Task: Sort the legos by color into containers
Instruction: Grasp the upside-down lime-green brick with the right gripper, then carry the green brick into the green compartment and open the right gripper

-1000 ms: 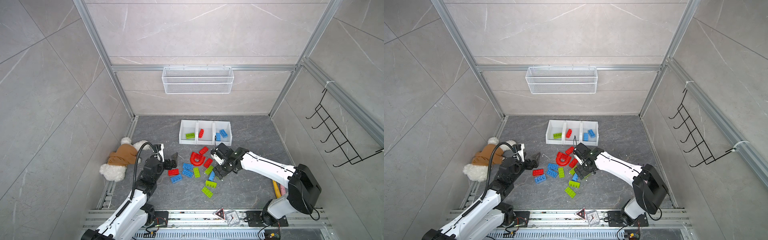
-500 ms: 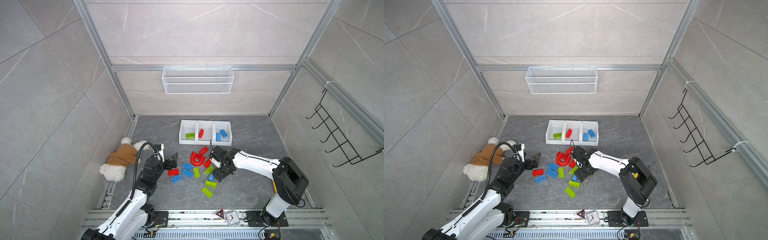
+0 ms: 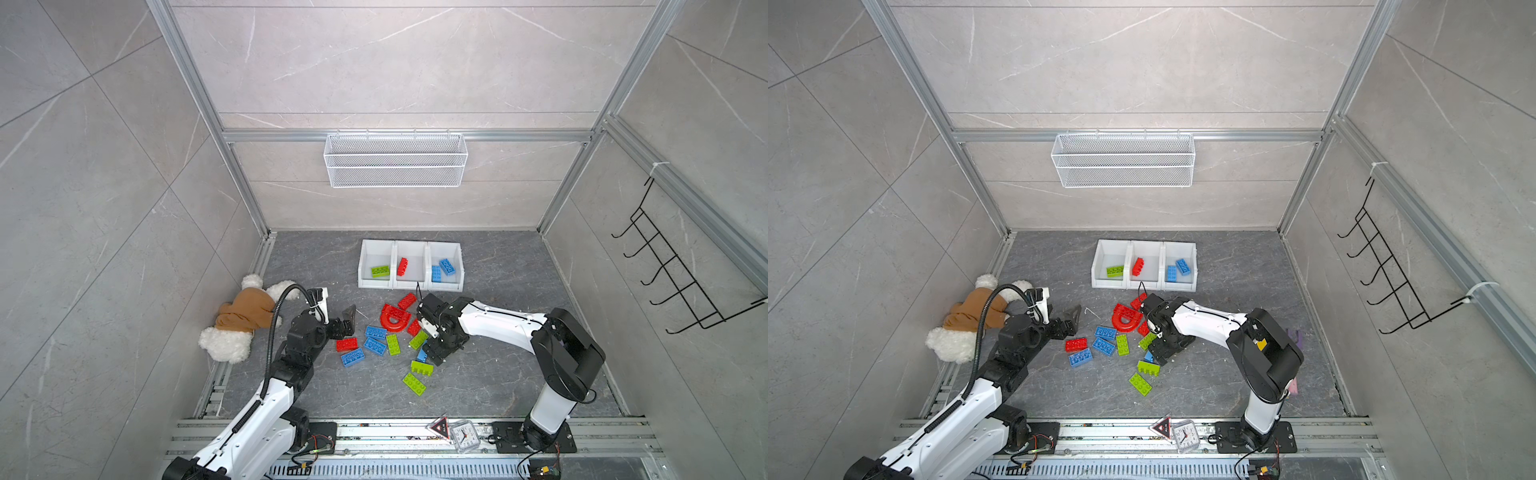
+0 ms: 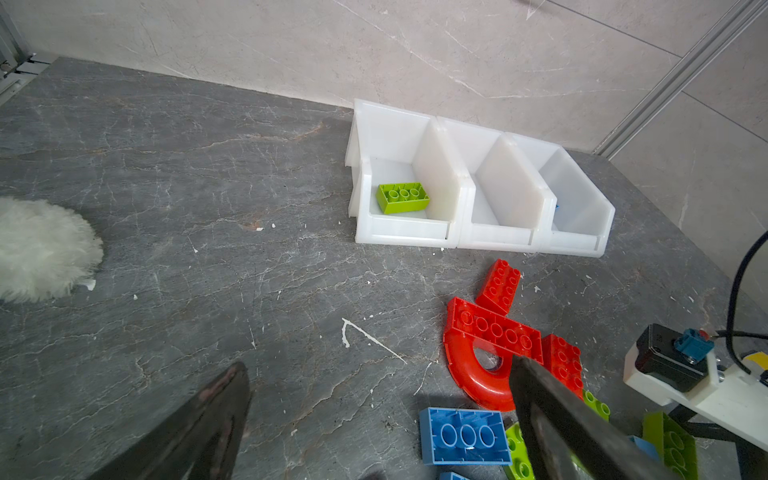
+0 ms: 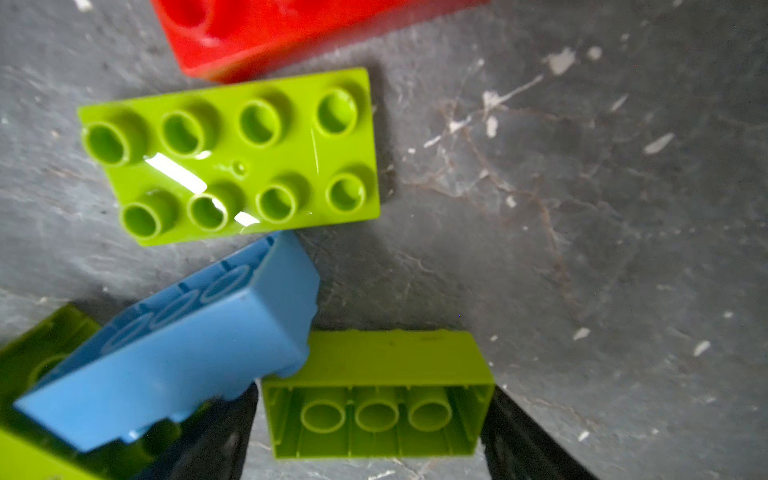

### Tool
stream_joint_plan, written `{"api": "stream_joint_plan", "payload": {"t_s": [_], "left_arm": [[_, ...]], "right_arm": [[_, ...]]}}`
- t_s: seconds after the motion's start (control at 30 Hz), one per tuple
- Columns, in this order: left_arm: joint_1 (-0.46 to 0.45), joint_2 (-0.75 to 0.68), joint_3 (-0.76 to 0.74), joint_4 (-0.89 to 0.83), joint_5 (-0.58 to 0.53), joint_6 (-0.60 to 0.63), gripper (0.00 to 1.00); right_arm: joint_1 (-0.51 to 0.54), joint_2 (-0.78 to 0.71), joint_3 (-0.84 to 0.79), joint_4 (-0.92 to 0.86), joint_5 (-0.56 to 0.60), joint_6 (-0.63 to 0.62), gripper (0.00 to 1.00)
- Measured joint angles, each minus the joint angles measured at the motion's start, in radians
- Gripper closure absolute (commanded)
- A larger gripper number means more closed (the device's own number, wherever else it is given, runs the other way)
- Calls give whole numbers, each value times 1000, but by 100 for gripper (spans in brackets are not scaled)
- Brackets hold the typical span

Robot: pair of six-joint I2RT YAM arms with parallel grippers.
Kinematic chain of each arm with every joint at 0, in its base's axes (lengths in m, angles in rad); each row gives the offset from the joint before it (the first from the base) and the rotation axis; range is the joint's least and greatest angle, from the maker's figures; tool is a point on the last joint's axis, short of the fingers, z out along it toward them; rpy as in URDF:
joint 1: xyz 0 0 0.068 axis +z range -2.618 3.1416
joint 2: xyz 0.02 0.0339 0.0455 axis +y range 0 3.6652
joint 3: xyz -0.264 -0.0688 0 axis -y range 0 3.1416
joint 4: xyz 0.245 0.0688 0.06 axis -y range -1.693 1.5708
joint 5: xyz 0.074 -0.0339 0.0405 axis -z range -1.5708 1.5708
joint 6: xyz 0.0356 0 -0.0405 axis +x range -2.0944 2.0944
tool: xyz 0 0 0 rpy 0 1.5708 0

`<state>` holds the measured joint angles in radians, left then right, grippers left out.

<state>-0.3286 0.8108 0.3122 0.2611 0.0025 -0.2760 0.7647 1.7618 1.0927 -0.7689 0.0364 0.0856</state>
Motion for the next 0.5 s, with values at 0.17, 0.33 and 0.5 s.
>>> {"api": "stream_joint_plan", "payload": {"t_s": [0.17, 0.33, 0.5], "left_arm": [[0, 0, 0, 0, 0, 0, 0], [0, 0, 2, -2, 0, 0, 0], [0, 0, 2, -7, 0, 0, 0]], "right_arm": [[0, 0, 0, 14, -2, 15, 25], [0, 0, 0, 22, 9, 32, 33], [-6, -19, -3, 33, 27, 53, 40]]}}
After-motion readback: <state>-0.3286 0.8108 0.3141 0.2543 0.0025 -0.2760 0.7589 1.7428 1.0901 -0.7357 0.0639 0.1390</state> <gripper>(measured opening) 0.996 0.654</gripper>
